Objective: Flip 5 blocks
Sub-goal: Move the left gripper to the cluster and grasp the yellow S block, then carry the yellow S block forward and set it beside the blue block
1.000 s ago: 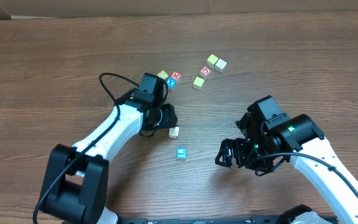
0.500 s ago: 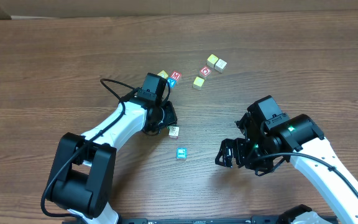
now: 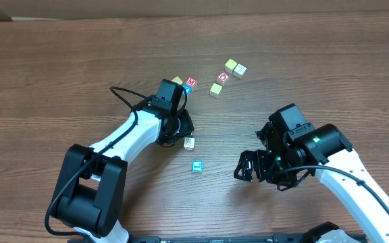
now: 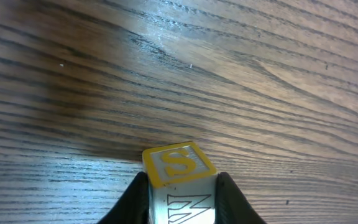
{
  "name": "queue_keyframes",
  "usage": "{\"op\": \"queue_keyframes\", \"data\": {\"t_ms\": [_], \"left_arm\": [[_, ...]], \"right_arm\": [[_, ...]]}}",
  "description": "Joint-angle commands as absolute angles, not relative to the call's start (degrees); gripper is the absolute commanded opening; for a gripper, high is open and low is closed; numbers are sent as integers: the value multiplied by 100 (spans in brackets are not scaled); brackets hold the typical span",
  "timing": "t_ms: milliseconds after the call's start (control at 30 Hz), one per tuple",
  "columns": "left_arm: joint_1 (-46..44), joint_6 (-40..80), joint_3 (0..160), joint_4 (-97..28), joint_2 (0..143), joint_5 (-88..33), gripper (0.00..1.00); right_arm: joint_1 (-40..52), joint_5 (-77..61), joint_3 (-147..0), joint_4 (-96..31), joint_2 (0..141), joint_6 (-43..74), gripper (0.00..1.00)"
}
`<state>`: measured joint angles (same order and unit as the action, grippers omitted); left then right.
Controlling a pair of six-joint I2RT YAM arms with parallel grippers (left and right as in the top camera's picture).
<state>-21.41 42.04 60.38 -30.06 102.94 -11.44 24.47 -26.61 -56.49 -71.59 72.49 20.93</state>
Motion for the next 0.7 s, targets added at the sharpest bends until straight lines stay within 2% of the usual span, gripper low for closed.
{"op": "queue_keyframes", "data": {"t_ms": [0, 133, 433, 667], "left_arm": [[-2165, 4211, 6136, -3035, 10388, -1184, 10], [-1994, 4110, 6276, -3273, 10381, -1160, 4], [-1599, 3109, 7662, -4766, 10359, -1070, 4], [-1717, 2561, 8359, -6300, 10099, -386, 4]], "right_arm": [[2475, -2641, -5815, -7129, 7199, 2080, 100], [2475, -2644, -5815, -7144, 7199, 2080, 100], [2475, -2641, -5815, -7148, 7199, 2082, 100], [2475, -2641, -5815, -7122, 7199, 2082, 100]]}}
